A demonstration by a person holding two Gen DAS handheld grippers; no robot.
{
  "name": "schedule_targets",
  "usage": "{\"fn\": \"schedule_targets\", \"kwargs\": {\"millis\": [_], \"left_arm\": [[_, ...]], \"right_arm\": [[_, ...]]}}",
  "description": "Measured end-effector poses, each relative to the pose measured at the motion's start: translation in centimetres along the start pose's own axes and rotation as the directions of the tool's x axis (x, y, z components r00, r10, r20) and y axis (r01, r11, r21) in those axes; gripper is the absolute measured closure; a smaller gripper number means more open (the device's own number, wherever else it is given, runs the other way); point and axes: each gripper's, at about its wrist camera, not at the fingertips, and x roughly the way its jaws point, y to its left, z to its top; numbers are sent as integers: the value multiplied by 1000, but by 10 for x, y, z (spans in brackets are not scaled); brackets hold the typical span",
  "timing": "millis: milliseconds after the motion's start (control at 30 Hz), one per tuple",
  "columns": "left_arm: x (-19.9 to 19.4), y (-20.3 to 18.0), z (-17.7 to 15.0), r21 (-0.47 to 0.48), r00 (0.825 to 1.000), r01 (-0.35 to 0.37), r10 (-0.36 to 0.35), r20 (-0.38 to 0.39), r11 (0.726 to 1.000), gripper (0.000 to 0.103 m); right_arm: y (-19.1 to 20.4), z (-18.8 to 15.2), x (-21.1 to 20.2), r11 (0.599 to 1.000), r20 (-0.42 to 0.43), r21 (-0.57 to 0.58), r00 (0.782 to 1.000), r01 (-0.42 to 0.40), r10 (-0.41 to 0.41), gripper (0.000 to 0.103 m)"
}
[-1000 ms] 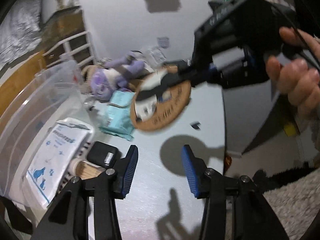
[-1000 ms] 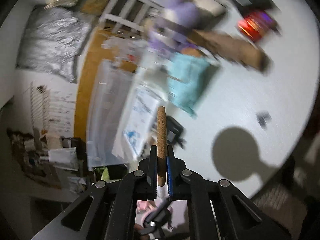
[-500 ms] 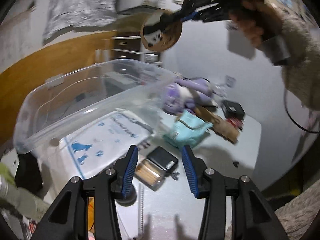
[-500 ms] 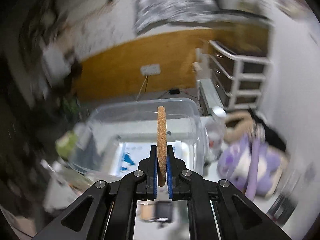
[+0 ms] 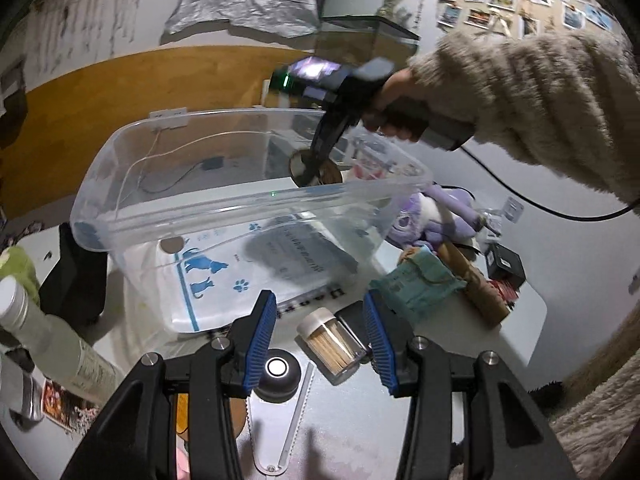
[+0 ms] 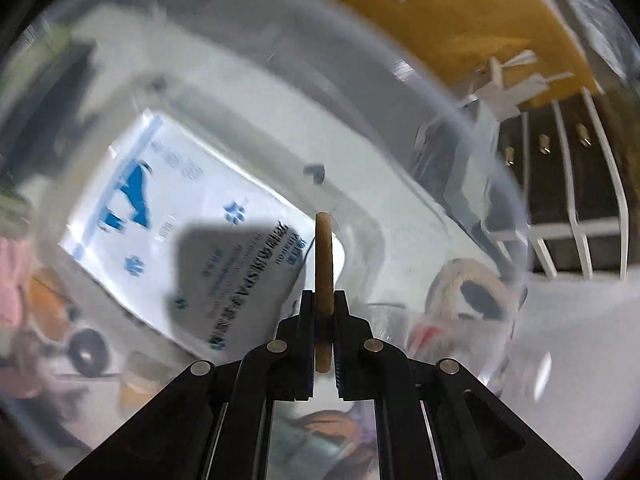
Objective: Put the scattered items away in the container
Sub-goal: 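Carry the coaster over the clear container and open the right gripper, then raise the right gripper away from the clear container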
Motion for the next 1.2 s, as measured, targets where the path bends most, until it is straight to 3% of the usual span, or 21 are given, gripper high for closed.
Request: {"fn": "schedule_targets", "kwargs": {"millis": [200,467,533,633,667,700,800,933,1067,1200], "left_arm": [[4,8,0,-39,999,-38,38,-3,999,58],[8,16,-1,-74,998,-63,62,-14,995,58],[8,17,0,-78,998,-65,64,-16,995,58],[8,17,1,-80,998,-65,64,-17,995,58],[8,17,1,-81,998,-63,62,-19,995,58],[8,17,1,-79,998,-62,61,-19,995,58],[8,16,0,-74,998,-57,56,-18,996,58],[7,11,0,-57,999,-46,45,-16,997,58],[6,6,1,-41,1000,-29,28,-11,999,58],[4,-1,1,-19,1000,-9,9,-8,1000,58]], "right_arm": [[26,21,50,974,-97,-173,982,144,-163,94],[33,32,85,964,-146,-203,968,173,-205,94],[35,34,89,967,-153,-210,972,145,-179,94],[36,33,90,975,-166,-202,978,89,-123,76],[36,33,89,977,-166,-199,980,76,-110,56],[35,32,86,976,-155,-201,982,80,-112,44],[32,32,75,977,-127,-195,985,90,-116,44],[15,30,46,992,-97,-124,995,23,-35,44],[-10,17,-7,999,0,-38,1000,-16,16,44],[-34,-12,-68,995,133,70,989,-68,59,43]]}}
